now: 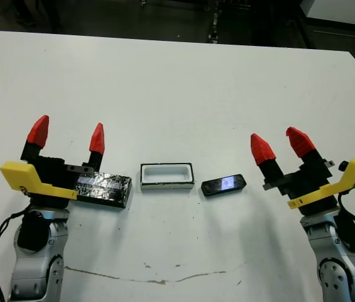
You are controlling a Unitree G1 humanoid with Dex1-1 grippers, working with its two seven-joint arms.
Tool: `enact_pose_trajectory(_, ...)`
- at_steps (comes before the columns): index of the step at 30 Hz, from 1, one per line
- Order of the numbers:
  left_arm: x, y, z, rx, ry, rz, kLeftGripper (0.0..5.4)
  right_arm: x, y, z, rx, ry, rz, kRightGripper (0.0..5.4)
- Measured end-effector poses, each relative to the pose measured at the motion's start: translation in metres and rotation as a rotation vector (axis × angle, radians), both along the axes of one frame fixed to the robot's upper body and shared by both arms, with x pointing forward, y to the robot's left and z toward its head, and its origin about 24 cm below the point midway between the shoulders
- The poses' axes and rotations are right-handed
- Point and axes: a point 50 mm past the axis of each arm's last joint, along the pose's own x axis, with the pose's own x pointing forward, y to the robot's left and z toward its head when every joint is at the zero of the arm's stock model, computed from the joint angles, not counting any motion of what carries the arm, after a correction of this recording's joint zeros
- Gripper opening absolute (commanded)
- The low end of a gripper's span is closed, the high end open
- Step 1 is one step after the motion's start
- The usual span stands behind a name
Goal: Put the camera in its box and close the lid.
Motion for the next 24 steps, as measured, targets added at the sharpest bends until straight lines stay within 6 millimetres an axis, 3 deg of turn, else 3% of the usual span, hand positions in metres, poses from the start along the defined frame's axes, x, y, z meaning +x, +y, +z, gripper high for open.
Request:
enact_pose_trajectory(14, -0.001, -0.001, -0.003, -0.025, 0.009, -0.004, 5.38, 0.001, -0.003, 0.0, -0.082, -0.007, 0.069, 5.4)
enact_pose_trajectory(17, -0.001, -0.001, -0.003, -0.025, 0.009, -0.002, 5.38, 0.011, -0.017, 0.015, -0.224, -0.04, 0.196, 5.4)
enact_pose_trajectory(20, -0.001, 0.0, -0.003, -0.025, 0.009, 0.0, 5.38, 0.028, -0.035, 0.046, -0.413, -0.083, 0.313, 5.4)
enact_pose_trajectory(24, -0.001, -0.001, -0.003, -0.03, 0.008, -0.002, 5.38, 0.043, -0.039, 0.073, -0.554, -0.131, 0.414, 5.4)
